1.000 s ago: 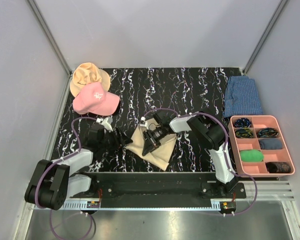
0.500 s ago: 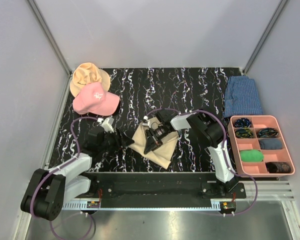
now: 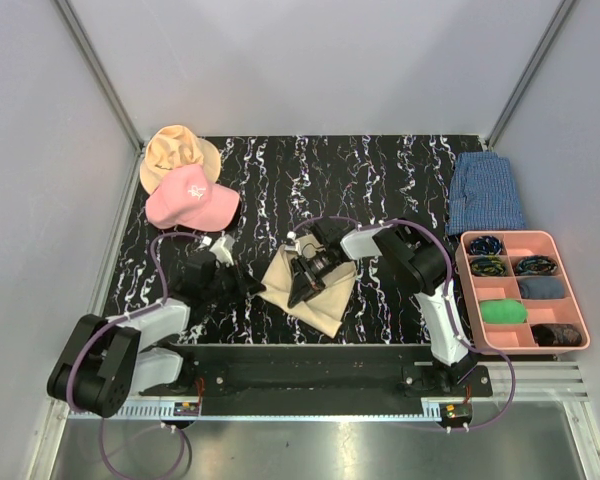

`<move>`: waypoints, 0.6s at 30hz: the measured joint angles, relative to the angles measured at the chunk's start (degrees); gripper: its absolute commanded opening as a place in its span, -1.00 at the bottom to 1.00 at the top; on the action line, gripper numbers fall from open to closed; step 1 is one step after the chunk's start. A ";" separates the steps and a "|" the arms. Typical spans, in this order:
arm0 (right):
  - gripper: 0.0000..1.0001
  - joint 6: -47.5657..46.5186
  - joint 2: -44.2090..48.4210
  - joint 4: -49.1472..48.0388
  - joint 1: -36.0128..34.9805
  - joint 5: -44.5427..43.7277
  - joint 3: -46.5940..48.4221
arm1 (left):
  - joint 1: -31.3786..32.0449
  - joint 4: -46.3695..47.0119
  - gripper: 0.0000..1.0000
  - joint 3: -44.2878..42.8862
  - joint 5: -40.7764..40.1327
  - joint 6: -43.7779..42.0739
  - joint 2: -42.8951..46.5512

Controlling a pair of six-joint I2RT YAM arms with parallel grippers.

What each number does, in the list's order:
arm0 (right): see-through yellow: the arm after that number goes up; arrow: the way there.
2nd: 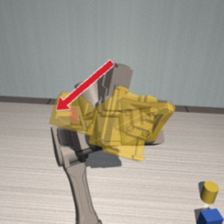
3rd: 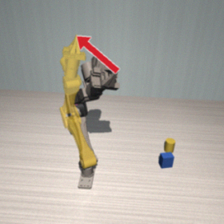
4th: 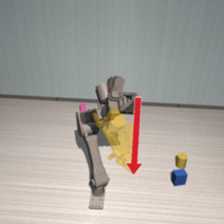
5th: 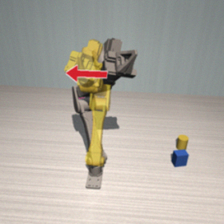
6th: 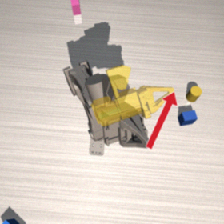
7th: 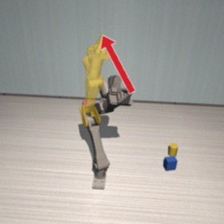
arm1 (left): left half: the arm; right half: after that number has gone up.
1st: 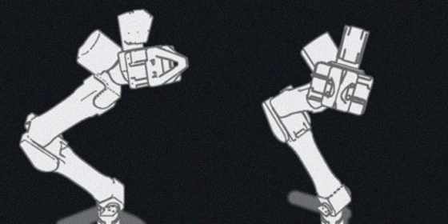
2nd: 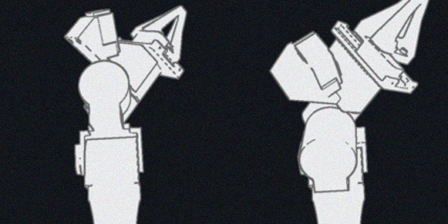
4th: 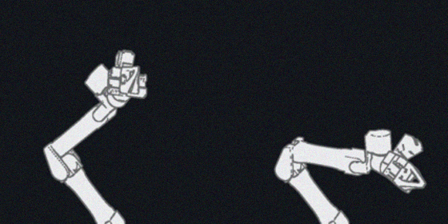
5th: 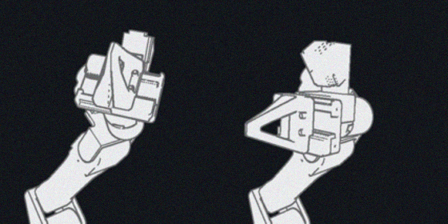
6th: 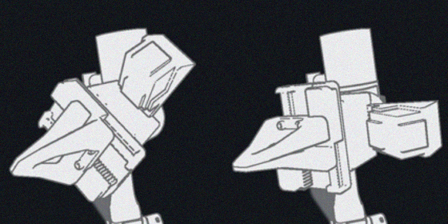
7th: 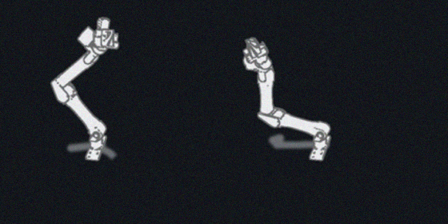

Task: Fold the napkin, place the utensils inside, and roll it up
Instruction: Roll the napkin with the utensil

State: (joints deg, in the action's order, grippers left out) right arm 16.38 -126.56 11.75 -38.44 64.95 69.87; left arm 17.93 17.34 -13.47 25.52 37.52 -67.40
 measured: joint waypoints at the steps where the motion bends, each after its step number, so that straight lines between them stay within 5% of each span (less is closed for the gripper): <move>1: -0.24 0.17 0.00 0.17 0.00 0.15 0.13 | 0.04 -0.72 -0.96 -0.59 -0.22 -0.20 -0.39; 3: 0.05 0.44 0.28 0.50 0.02 0.46 0.44 | 0.15 -2.80 -1.00 -2.14 -0.79 -0.59 -1.33; 10: 0.38 0.00 6.88 2.99 0.17 -8.57 0.61 | 0.28 -10.51 -1.00 -8.94 -2.45 -1.57 -6.01; 18: 0.47 -3.41 22.95 4.76 -1.05 -30.73 -4.63 | 0.28 -16.74 -1.00 -14.84 -2.12 -1.99 -12.07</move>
State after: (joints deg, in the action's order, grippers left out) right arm 12.97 -103.61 16.51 -39.48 34.22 65.23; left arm 18.22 0.60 -28.32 23.40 35.53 -79.46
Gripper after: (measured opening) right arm 0.729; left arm 0.024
